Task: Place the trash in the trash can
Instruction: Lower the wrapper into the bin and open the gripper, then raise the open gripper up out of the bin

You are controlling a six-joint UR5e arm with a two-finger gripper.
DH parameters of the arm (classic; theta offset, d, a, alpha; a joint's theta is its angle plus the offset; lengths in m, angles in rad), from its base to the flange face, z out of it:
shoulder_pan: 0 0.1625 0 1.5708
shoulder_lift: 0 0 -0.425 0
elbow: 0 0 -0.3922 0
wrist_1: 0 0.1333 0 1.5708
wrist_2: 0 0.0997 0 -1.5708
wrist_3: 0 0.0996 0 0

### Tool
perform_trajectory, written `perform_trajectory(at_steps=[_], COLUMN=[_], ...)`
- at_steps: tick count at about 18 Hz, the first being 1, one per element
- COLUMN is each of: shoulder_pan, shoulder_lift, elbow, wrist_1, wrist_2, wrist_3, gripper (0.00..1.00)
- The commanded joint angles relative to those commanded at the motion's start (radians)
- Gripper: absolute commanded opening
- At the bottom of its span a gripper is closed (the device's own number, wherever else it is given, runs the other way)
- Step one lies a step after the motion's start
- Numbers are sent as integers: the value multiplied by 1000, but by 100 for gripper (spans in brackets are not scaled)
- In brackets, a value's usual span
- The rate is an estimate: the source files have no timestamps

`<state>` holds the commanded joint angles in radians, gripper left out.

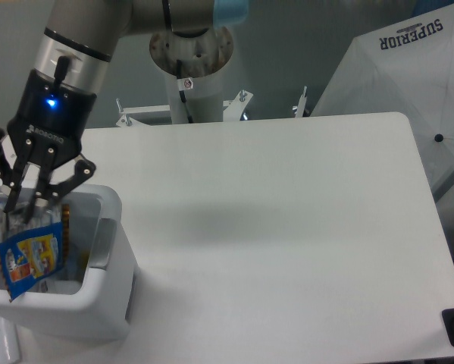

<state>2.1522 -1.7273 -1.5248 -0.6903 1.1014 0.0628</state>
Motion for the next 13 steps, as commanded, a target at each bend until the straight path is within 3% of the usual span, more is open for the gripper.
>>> perform_trajectory(at_steps=[7,13], shoulder_pan=[23,21], shoulder_lift=[43,66], elbow=[5,-9], wrist_1=[-2,-17], wrist_2=[20,460], wrist_3=[38,201], gripper=[100,100])
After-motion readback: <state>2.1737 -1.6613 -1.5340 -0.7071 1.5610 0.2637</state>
